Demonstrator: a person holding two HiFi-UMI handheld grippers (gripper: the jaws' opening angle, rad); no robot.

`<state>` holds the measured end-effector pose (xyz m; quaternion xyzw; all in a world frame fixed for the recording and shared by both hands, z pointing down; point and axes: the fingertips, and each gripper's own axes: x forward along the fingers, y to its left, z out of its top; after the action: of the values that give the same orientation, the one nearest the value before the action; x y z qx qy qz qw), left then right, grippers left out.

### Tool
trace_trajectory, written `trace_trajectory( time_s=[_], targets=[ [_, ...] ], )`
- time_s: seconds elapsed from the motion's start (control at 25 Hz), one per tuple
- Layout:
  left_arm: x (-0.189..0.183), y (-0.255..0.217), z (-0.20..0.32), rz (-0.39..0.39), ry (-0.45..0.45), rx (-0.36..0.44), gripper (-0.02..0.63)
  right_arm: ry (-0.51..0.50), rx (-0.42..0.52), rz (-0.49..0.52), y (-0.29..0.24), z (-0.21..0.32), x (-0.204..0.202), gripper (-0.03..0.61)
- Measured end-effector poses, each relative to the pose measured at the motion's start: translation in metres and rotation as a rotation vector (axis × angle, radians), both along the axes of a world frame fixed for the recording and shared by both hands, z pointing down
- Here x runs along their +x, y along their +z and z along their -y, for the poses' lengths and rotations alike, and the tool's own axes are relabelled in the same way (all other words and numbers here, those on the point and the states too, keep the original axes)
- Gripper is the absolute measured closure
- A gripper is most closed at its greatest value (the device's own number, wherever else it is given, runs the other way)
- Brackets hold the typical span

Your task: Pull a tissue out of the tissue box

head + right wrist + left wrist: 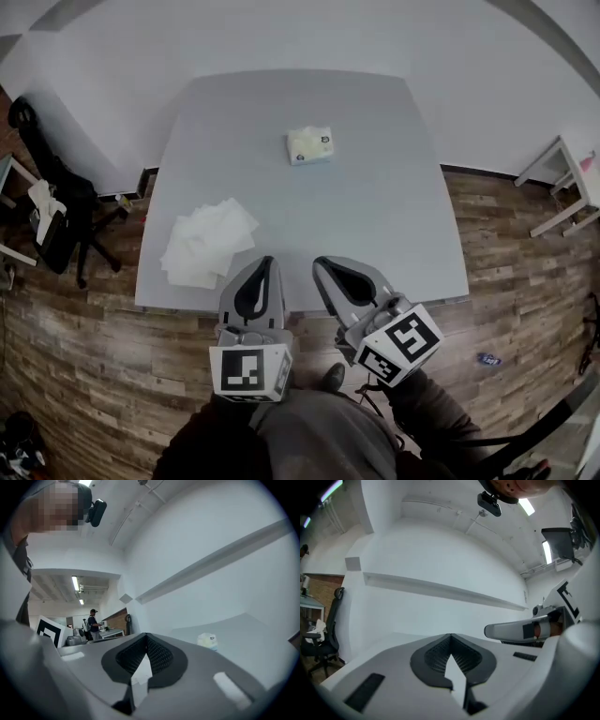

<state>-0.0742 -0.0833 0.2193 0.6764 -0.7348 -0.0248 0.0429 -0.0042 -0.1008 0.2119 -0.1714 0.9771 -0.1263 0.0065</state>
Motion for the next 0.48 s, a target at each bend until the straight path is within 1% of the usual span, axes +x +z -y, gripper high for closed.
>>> trace_trajectory(
  time_s=[0.12, 0.2, 0.36, 0.48],
  targets=[
    [0.071, -0.017, 0.000, 0.035, 0.102, 0.019, 0.614, 0.060, 0.019, 0.020, -0.015, -0.010, 0.057, 0.575],
    [0.108, -0.025, -0.004, 0.046, 0.137, 0.027, 0.614, 0.092, 0.029, 0.031, -0.021, -0.016, 0.088, 0.576],
    [0.160, -0.030, -0.015, 0.066, 0.180, 0.022, 0.614, 0.136, 0.053, 0.053, -0.030, -0.026, 0.135, 0.577],
    [0.179, -0.035, -0.020, 0.058, 0.174, 0.050, 0.614, 0.149, 0.077, 0.052, -0.033, -0.032, 0.156, 0.577]
  ],
)
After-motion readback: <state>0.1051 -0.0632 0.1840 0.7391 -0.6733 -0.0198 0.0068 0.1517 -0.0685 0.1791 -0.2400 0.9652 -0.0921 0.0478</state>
